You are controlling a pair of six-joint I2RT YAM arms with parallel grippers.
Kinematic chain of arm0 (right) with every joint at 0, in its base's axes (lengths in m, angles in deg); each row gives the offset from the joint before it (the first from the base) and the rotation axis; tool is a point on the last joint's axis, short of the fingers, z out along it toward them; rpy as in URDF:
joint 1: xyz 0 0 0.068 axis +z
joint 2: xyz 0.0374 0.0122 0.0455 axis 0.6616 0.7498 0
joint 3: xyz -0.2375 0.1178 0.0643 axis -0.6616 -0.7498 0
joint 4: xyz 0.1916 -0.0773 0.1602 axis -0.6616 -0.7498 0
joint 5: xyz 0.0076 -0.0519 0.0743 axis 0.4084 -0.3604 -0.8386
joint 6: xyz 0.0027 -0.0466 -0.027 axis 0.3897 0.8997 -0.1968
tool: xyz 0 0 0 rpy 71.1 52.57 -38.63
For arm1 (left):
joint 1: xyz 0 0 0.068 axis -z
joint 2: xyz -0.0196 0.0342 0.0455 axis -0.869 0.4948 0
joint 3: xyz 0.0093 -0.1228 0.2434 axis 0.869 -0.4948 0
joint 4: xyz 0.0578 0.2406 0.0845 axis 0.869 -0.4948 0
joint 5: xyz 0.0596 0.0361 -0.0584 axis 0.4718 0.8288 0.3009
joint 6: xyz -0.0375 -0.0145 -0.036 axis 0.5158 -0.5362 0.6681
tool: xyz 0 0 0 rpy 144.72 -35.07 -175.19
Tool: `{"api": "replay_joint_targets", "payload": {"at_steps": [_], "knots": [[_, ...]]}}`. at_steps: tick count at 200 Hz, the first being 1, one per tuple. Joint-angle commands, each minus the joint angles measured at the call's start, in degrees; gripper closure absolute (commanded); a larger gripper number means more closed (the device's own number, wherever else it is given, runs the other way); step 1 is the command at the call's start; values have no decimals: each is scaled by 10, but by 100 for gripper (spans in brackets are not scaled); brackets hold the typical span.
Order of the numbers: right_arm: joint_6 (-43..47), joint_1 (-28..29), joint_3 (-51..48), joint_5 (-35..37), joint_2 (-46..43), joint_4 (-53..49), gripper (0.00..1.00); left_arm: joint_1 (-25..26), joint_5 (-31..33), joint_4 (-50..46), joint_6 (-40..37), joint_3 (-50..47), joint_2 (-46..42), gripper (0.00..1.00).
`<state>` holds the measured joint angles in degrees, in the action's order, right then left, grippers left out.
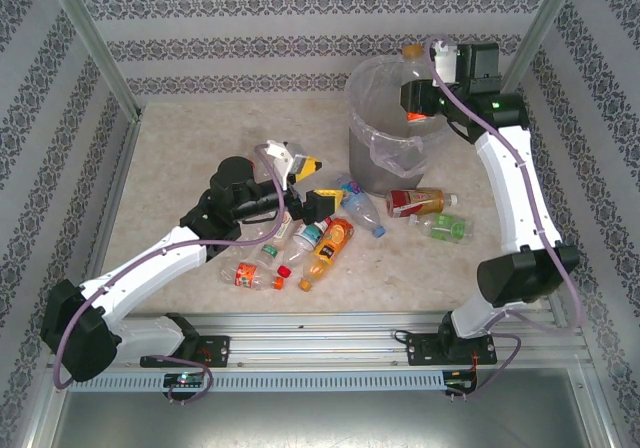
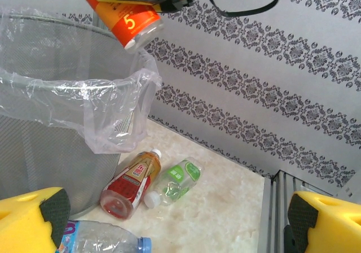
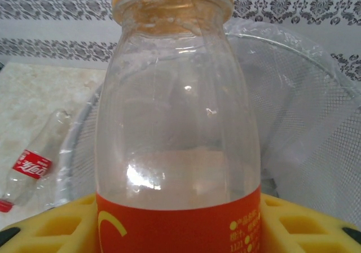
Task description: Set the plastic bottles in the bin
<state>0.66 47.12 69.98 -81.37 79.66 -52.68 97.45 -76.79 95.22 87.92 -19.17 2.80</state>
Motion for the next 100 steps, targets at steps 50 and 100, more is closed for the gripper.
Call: {"api": "replay_joint_targets", "payload": {"at_steps": [50,100], "knots": [[65,-11,112,19,120,-40,50,0,-5,-23,-18,21,12,0],[75,-7,107,48,139,-39,44,2,-3,-36,-27,25,12,0]]}}
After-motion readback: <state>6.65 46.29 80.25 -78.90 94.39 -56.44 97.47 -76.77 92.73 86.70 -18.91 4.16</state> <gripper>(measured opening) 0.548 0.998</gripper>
